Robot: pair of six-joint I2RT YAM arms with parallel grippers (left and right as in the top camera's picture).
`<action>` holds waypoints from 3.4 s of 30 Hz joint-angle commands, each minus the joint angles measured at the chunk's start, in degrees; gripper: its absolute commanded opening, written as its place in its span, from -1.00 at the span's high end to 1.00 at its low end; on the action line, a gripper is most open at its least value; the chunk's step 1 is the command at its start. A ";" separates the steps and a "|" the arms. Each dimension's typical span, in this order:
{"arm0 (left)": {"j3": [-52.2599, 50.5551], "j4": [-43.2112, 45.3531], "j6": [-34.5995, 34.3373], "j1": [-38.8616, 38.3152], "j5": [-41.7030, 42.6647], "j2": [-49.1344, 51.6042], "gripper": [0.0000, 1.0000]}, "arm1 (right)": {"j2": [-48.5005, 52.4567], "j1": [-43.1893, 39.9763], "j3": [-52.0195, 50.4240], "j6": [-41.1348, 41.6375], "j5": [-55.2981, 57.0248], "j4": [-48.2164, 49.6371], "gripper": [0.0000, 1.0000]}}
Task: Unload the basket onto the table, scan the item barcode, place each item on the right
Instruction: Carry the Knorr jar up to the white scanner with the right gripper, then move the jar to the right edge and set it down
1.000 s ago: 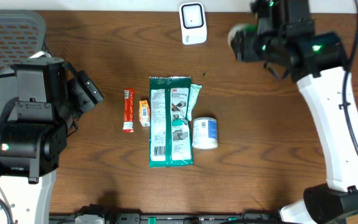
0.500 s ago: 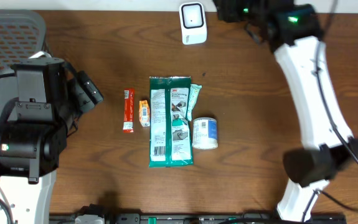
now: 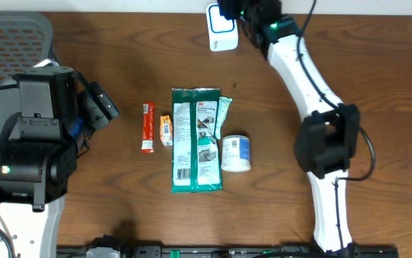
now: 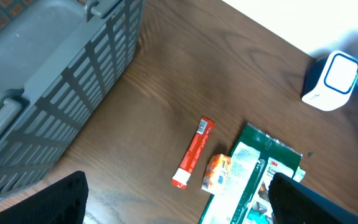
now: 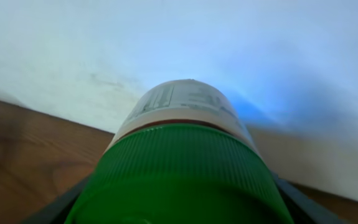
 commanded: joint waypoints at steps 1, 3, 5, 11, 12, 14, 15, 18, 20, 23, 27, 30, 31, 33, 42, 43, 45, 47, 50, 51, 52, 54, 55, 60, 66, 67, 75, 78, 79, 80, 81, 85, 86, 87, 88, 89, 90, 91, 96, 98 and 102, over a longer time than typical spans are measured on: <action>0.66 -0.13 0.57 0.24 -0.68 0.00 -0.80 | 2.99 2.60 0.79 -1.90 7.37 3.34 0.98; 0.68 -0.13 0.57 0.24 -0.68 0.00 -0.80 | 4.42 3.30 0.79 -4.04 9.60 5.81 0.98; 0.68 -0.13 0.57 0.24 -0.68 0.00 -0.80 | 5.60 3.82 0.79 -6.88 9.46 8.52 0.98; 0.68 -0.13 0.57 0.24 -0.68 0.00 -0.80 | 6.58 4.20 0.76 -8.39 11.85 12.72 0.98; 0.68 -0.13 0.57 0.24 -0.68 0.00 -0.80 | 6.58 4.17 0.76 -8.41 12.83 13.14 0.98; 0.68 -0.13 0.57 0.24 -0.68 0.00 -0.80 | 6.58 4.02 0.74 -8.41 13.38 13.38 0.98; 0.68 -0.13 0.57 0.24 -0.68 0.00 -0.80 | 6.60 3.89 0.72 -8.37 13.33 13.35 0.98; 0.68 -0.13 0.57 0.24 -0.68 0.00 -0.80 | 7.30 3.87 0.63 -8.44 13.38 14.38 0.97; 0.68 -0.13 0.57 0.24 -0.68 0.00 -0.80 | 7.85 3.87 0.63 -9.14 13.46 14.99 0.98; 0.68 -0.13 0.57 0.24 -0.68 0.00 -0.80 | 9.03 3.56 0.63 -9.66 13.79 16.28 0.98; 0.68 -0.13 0.57 0.24 -0.68 0.00 -0.80 | 9.90 3.10 0.63 -9.66 13.79 16.76 0.98; 0.68 -0.13 0.57 0.24 -0.68 0.00 -0.80 | 10.01 3.10 0.63 -9.66 13.81 16.76 0.98; 0.68 -0.13 0.57 0.24 -0.68 0.00 -0.80 | 10.01 3.10 0.63 -9.66 13.81 16.79 0.98; 0.68 -0.13 0.57 0.24 -0.68 0.00 -0.80 | 10.01 3.02 0.63 -9.66 13.81 16.96 0.98; 0.68 -0.13 0.57 0.24 -0.68 0.00 -0.80 | 10.01 2.58 0.63 -9.64 13.84 16.94 0.98; 0.68 -0.13 0.57 0.24 -0.68 0.00 -0.79 | 10.01 2.51 0.63 -9.64 13.84 16.98 0.98; 0.68 -0.13 0.57 0.24 -0.68 0.00 -0.79 | 9.44 2.12 0.66 -7.43 13.75 17.11 0.98; 0.68 -0.13 0.57 0.24 -0.68 0.00 -0.80 | 7.50 1.68 0.66 -5.31 12.13 15.89 0.98; 0.68 -0.13 0.57 0.24 -0.68 0.00 -0.80 | 2.45 1.11 0.66 -5.07 10.34 10.91 0.98; 0.68 -0.13 0.57 0.24 -0.68 0.00 -0.80 | 0.04 1.01 0.66 -5.07 10.32 7.50 0.98; 0.68 -0.13 0.57 0.24 -0.68 0.00 -0.79 | -4.26 0.85 0.66 -5.07 10.34 -0.02 0.98; 0.68 -0.13 0.57 0.24 -0.68 0.00 -0.79 | -9.25 0.70 0.66 -5.11 10.40 -9.40 0.98; 0.68 -0.13 0.57 0.24 -0.68 0.00 -0.80 | -10.60 0.61 0.66 -5.11 10.56 -12.26 0.98; 0.68 -0.13 0.57 0.24 -0.68 0.00 -0.80 | -23.71 -3.61 0.66 -5.07 10.58 -39.50 0.98; 0.68 -0.13 0.57 0.24 -0.68 0.00 -0.80 | -28.68 -15.52 0.63 1.18 10.49 -59.98 0.98; 0.68 -0.13 0.57 0.24 -0.68 0.00 -0.80 | -28.52 -17.62 0.52 2.05 10.49 -62.05 0.97; 0.68 -0.13 0.57 0.24 -0.68 0.00 -0.80 | -27.98 -35.76 -17.16 11.72 10.27 -61.96 0.97; 0.68 -0.13 0.57 0.24 -0.68 0.00 -0.80 | -27.98 -39.65 -25.68 12.94 9.44 -56.68 0.97; 0.68 -0.13 0.57 0.24 -0.68 0.00 -0.80 | -27.98 -41.09 -28.89 12.94 8.48 -54.36 0.97; 0.68 -0.13 0.57 0.24 -0.68 0.00 -0.80 | -27.98 -42.42 -31.76 12.96 7.74 -52.28 0.97; 0.68 -0.13 0.57 0.24 -0.68 0.00 -0.80 | -27.98 -43.87 -34.67 13.73 7.34 -50.23 0.97; 0.68 -0.13 0.57 0.24 -0.68 0.00 -0.80 | -27.98 -50.53 -44.39 18.34 7.30 -42.62 0.97; 0.68 -0.13 0.57 0.24 -0.68 0.00 -0.80 | -27.98 -51.34 -45.46 18.32 7.30 -41.66 0.97; 0.68 -0.13 0.57 0.24 -0.68 0.00 -0.80 | -27.98 -52.09 -46.60 18.32 7.32 -40.65 0.97; 0.68 -0.13 0.57 0.24 -0.68 0.00 -0.80 | -27.98 -52.68 -47.54 18.36 7.28 -39.93 0.97; 0.68 -0.13 0.57 0.24 -0.68 0.00 -0.80 | -27.98 -53.24 -48.41 18.80 7.28 -39.41 0.97; 0.68 -0.13 0.57 0.24 -0.68 0.00 -0.80 | -27.98 -53.64 -49.22 19.28 7.26 -38.91 0.98; 0.68 -0.13 0.57 0.24 -0.68 0.00 -0.80 | -27.98 -53.96 -50.21 19.61 7.26 -38.14 0.97; 0.68 -0.13 0.57 0.24 -0.68 0.00 -0.80 | -27.98 -53.94 -51.56 19.54 7.28 -36.81 -0.78; 0.68 -0.13 0.57 0.24 -0.68 0.00 -0.80 | -28.00 -53.94 -51.54 19.45 7.28 -37.09 -0.99; 0.68 -0.13 0.57 0.24 -0.68 0.00 -0.80 | -28.52 -53.94 -50.29 17.81 7.26 -38.84 -0.98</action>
